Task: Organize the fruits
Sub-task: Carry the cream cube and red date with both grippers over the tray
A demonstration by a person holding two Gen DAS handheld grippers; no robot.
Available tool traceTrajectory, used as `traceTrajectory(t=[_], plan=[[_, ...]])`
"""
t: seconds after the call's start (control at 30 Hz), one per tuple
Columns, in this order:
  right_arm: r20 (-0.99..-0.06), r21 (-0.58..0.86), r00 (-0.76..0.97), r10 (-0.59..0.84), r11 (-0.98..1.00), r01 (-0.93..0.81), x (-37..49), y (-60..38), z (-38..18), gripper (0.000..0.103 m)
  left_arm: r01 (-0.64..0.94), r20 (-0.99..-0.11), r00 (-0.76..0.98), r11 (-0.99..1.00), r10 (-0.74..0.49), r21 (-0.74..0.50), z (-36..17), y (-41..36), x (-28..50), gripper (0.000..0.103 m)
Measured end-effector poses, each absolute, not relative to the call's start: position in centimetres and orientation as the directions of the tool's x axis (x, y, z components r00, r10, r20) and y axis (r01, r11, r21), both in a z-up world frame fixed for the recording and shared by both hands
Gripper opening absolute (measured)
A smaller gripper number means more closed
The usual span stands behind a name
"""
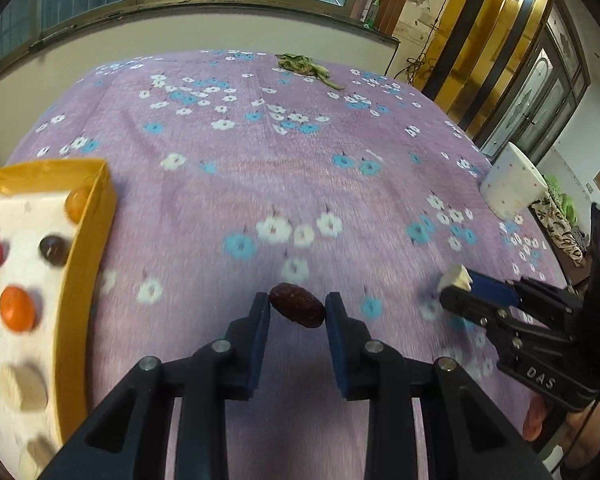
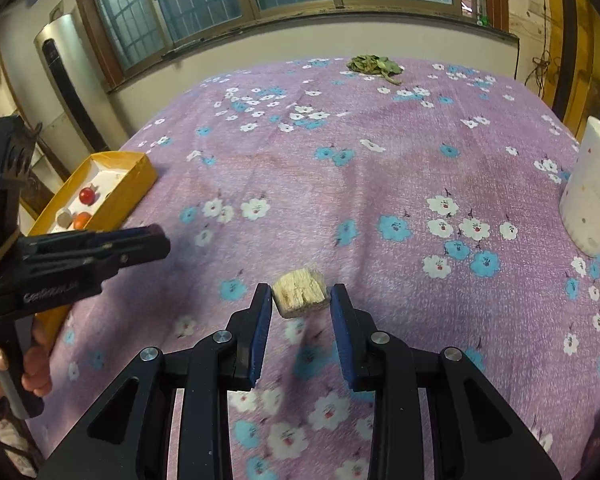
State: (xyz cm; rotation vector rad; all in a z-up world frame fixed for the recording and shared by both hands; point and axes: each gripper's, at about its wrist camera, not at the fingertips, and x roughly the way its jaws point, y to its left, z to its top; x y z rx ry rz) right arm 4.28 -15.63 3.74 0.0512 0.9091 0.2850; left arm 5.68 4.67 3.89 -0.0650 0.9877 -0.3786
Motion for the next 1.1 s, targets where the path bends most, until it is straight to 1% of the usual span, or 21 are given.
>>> traceTrajectory(t=[0.4,0.53,0.63,0.77,0.93,1.03,1.1], plan=[[-0.778,0.150,0.566,0.271,0.956,-0.252,1.4,-10.9,4.3,0.029,0.301,-0.795,0.496,0.928,-0.349,-0.220,5.1,8.3,0.1,0.031],[-0.769,0.156,0.568,0.295,0.947,-0.280,1.6,-8.4,5.1,0.029,0.274,-0.785,0.509,0.931,-0.352,-0.240,6.0,11.0,-0.7,0.031],[-0.760,0.161,0.564,0.322,0.935,-0.318,2.1,-5.8,5.7,0.029,0.238,-0.779,0.532,0.942,-0.331,-0.237,6.6,13.4,-1.3,0.031],[-0.750,0.174,0.551,0.366,0.913,-0.369,3.0,-2.7,6.3,0.029,0.162,-0.780,0.561,0.960,-0.279,-0.226,7.0,17.0,-1.9,0.031],[-0.738,0.184,0.517,0.433,0.867,-0.463,4.6,1.7,7.3,0.029,0.021,-0.788,0.587,0.977,-0.185,-0.213,6.8,21.1,-2.9,0.031],[-0.740,0.188,0.473,0.477,0.823,-0.537,6.2,4.7,7.6,0.029,-0.056,-0.795,0.588,0.973,-0.148,-0.223,6.4,22.6,-3.2,0.031],[-0.740,0.182,0.449,0.500,0.793,-0.582,6.9,6.3,7.7,0.029,-0.116,-0.800,0.591,0.971,-0.102,-0.209,6.1,23.3,-3.6,0.031]])
